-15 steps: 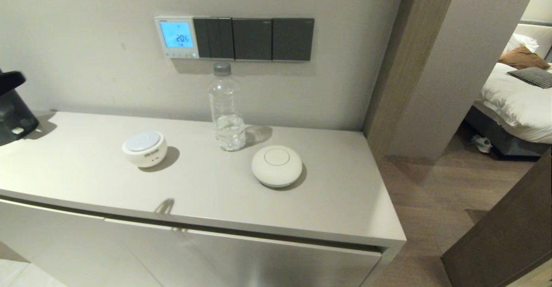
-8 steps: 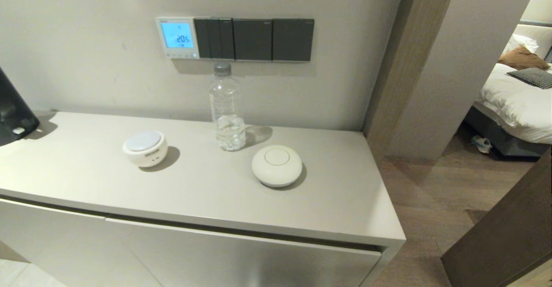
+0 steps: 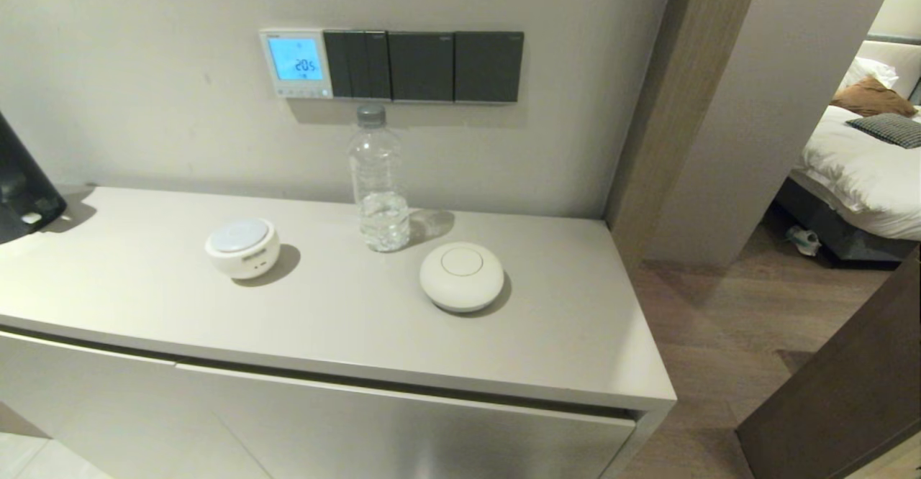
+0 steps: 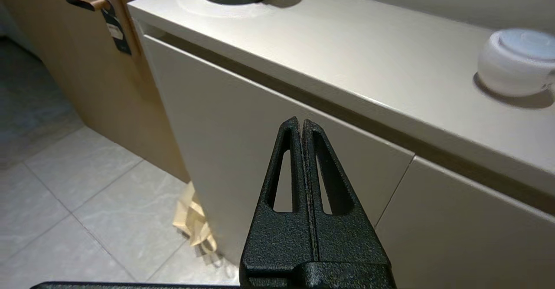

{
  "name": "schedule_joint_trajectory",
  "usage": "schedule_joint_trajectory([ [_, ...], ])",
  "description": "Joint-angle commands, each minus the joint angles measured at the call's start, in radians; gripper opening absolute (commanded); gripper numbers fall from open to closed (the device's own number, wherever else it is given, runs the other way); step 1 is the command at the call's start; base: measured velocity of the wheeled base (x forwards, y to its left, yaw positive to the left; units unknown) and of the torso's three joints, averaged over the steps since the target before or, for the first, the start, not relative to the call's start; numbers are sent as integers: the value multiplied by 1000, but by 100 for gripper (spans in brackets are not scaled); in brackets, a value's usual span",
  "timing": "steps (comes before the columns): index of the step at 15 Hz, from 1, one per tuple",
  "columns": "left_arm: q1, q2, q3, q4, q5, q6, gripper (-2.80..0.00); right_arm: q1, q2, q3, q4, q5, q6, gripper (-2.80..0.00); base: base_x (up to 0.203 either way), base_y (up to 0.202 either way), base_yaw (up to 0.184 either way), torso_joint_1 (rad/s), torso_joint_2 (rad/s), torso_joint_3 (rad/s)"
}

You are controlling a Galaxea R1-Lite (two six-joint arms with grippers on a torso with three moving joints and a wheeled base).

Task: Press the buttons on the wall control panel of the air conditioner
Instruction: Turn off the central air conditioner

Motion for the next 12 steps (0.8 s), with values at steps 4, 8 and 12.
schedule_joint_trajectory([
  [4, 176, -22, 114, -42, -118, 54, -280, 0, 1, 3, 0, -1, 0, -280, 0, 0, 0, 0, 0, 0],
  [8, 170, -43, 278, -95, -342, 63, -280, 0, 1, 3, 0, 0, 0, -280, 0, 0, 0, 0, 0, 0],
  [12, 149, -173, 387, -129, -486, 90, -280, 0, 1, 3, 0, 0, 0, -280, 0, 0, 0, 0, 0, 0],
])
